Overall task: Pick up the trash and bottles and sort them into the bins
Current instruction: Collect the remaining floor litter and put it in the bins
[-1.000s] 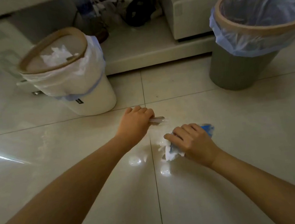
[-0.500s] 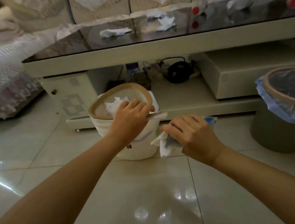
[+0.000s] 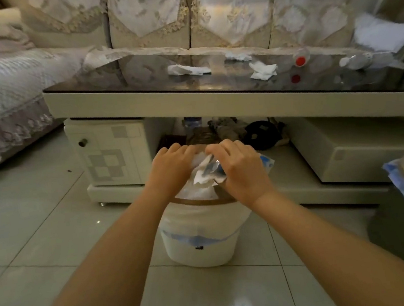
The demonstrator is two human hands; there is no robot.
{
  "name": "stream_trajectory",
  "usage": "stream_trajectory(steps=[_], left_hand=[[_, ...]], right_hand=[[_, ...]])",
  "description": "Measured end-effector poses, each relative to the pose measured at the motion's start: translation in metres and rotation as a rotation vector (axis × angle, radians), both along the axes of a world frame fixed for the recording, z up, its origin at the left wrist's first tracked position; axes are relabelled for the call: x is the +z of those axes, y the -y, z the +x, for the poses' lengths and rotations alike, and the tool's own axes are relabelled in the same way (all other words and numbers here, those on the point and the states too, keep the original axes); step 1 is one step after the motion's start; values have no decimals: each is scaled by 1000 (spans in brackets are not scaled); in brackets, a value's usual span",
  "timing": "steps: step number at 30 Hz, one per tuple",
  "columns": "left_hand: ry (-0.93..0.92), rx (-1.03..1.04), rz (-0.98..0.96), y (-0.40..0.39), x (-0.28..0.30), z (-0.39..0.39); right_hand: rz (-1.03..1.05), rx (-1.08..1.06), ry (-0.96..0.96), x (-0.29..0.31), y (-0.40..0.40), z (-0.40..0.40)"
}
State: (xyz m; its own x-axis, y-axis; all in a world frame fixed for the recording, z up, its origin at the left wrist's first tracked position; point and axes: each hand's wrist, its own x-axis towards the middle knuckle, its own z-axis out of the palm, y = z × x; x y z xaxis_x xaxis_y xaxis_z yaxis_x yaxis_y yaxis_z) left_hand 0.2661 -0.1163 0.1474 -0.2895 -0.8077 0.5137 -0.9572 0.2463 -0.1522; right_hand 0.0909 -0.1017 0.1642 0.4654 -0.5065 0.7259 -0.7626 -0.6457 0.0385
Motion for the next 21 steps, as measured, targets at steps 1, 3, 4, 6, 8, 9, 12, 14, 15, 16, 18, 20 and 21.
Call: stream_trajectory(steps=[1, 3, 4, 6, 8, 9, 12, 14, 15, 16, 18, 20, 21], left_hand=[[-31, 10, 21, 2, -3, 5], [-39, 27, 64, 6, -7, 13], [-3, 34, 78, 8, -9, 15], [65, 34, 96, 12, -13, 17], [71, 14, 146, 14, -17, 15], [68, -1, 184, 15, -18, 14], [84, -29, 292, 15, -18, 11], [112, -29, 336, 14, -18, 11], [122, -28, 350, 14, -16, 11], [118, -30, 358, 13, -15, 10], [84, -49, 343, 11, -13, 7], [44, -73, 287, 7, -10, 1], [25, -80, 245, 3, -10, -2]], right_hand=[[53, 21, 12, -7, 4, 7], [154, 55, -2, -19, 12, 20], [213, 56, -28, -24, 17, 25], [386, 8, -134, -34, 24, 30], [576, -76, -273, -38, 27, 31], [653, -100, -331, -38, 28, 31], [850, -81, -407, -34, 30, 30], [929, -88, -427, -33, 30, 26], [933, -101, -435, -34, 29, 22], [907, -114, -445, -34, 27, 17], [817, -139, -457, -36, 23, 9], [727, -153, -444, -35, 17, 1], [672, -145, -419, -35, 13, -2]])
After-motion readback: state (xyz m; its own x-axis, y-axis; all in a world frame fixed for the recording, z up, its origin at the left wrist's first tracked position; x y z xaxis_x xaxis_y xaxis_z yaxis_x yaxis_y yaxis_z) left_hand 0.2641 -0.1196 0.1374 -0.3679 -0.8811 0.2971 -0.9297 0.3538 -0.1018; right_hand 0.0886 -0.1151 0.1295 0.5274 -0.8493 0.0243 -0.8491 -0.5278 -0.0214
